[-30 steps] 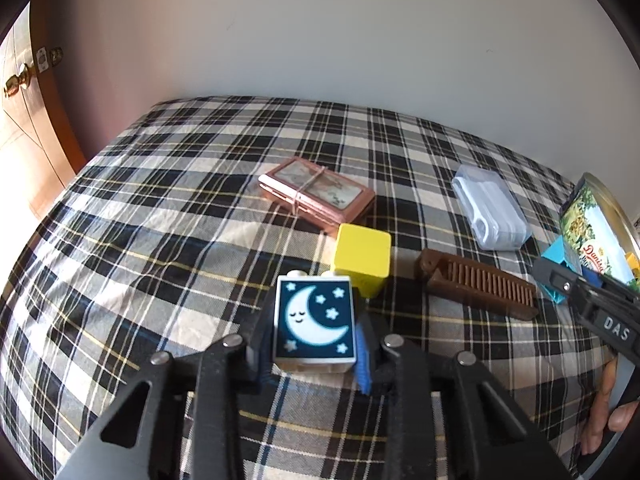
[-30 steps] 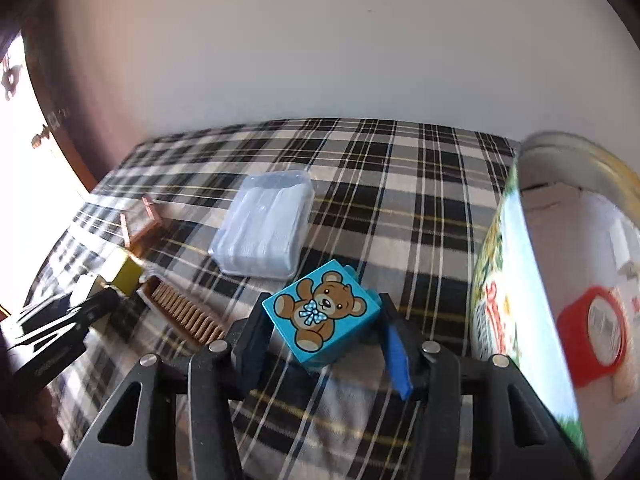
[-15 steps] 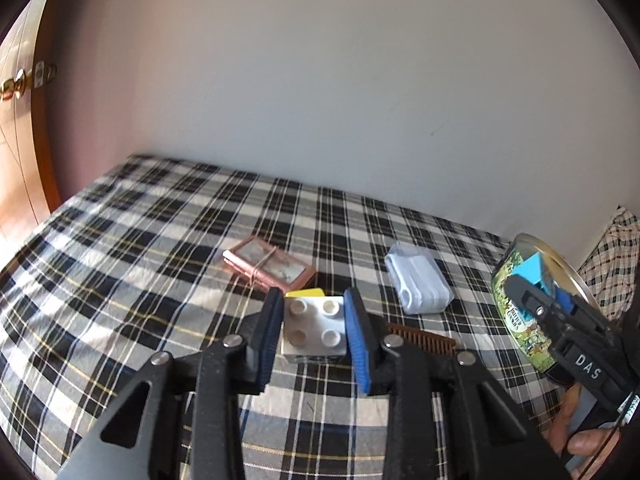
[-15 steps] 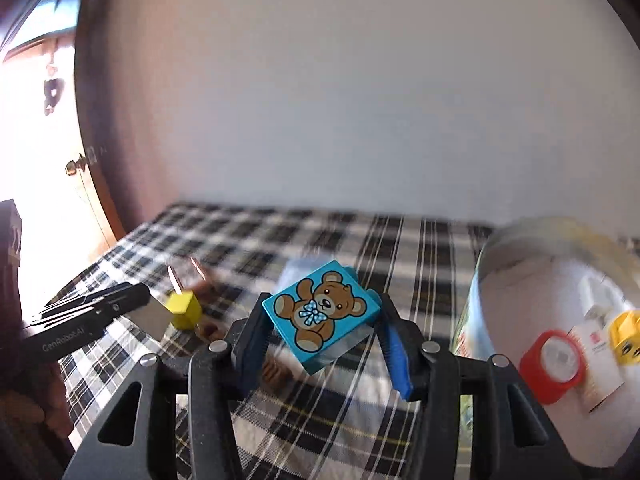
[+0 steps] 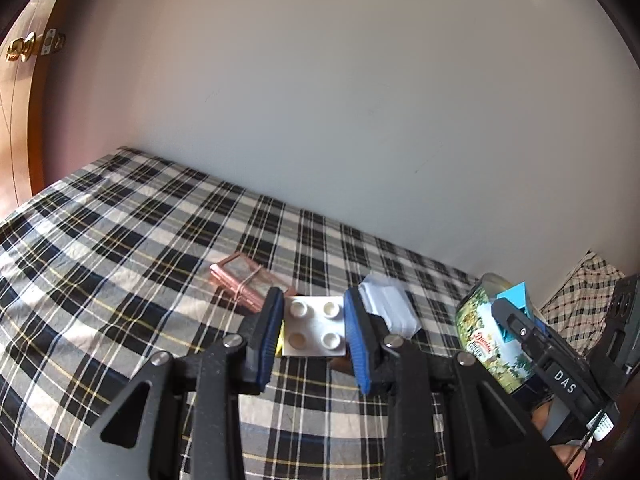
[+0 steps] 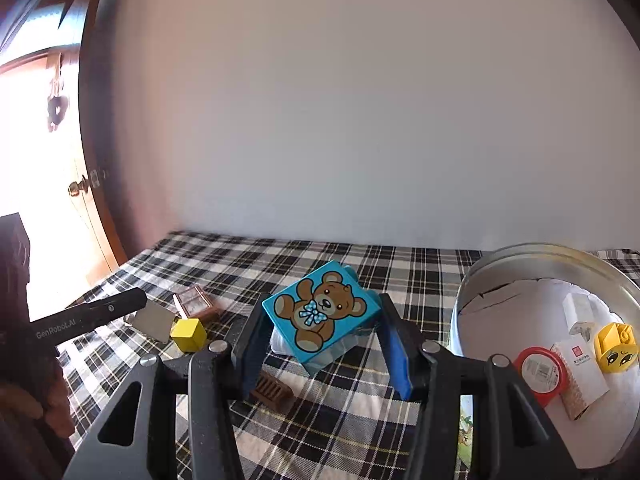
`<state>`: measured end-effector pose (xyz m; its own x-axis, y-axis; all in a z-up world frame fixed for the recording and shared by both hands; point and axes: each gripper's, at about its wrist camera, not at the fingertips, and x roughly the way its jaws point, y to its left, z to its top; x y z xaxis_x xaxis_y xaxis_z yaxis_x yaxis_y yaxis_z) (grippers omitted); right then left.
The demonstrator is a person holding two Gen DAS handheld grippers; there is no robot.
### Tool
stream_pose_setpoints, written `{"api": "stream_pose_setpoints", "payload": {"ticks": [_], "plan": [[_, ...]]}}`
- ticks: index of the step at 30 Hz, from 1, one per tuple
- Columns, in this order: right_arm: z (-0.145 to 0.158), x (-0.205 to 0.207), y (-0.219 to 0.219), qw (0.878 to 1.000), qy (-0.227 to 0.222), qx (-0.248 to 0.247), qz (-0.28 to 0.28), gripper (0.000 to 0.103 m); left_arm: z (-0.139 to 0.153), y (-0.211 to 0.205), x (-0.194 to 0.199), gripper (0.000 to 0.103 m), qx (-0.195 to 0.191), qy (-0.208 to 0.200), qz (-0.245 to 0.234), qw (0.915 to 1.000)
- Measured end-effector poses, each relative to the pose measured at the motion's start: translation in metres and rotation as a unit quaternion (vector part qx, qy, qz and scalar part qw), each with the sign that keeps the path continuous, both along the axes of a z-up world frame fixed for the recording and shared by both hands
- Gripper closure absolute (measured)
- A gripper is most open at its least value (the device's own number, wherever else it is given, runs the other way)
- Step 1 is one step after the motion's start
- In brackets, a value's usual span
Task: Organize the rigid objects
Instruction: 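Carry moon block with left tool while right tool carries teddy-bear block to tin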
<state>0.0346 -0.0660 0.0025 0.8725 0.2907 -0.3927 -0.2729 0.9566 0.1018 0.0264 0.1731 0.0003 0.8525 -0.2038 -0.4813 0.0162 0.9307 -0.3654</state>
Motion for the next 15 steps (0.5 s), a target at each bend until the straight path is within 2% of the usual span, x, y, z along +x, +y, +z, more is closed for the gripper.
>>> {"api": "stream_pose_setpoints", "payload": {"ticks": [3,10,15], "plan": [[0.002,-0.003,-0.001,1.0,-0.008,0.0,-0.008,0.05,0.006,-0.004,-0.004,0.073,0.005,-0.021,-0.003,0.9998],[0.016,-0.017,-0.006,0.999,-0.052,0.008,-0.01,0.05,0.02,-0.02,-0.015,0.073,0.062,-0.081,0.018,0.9946],[0.019,-0.022,-0.009,0.997,-0.071,0.0,-0.018,0.05,0.022,-0.029,-0.018,0.073,0.08,-0.094,0.02,0.9922]]}}
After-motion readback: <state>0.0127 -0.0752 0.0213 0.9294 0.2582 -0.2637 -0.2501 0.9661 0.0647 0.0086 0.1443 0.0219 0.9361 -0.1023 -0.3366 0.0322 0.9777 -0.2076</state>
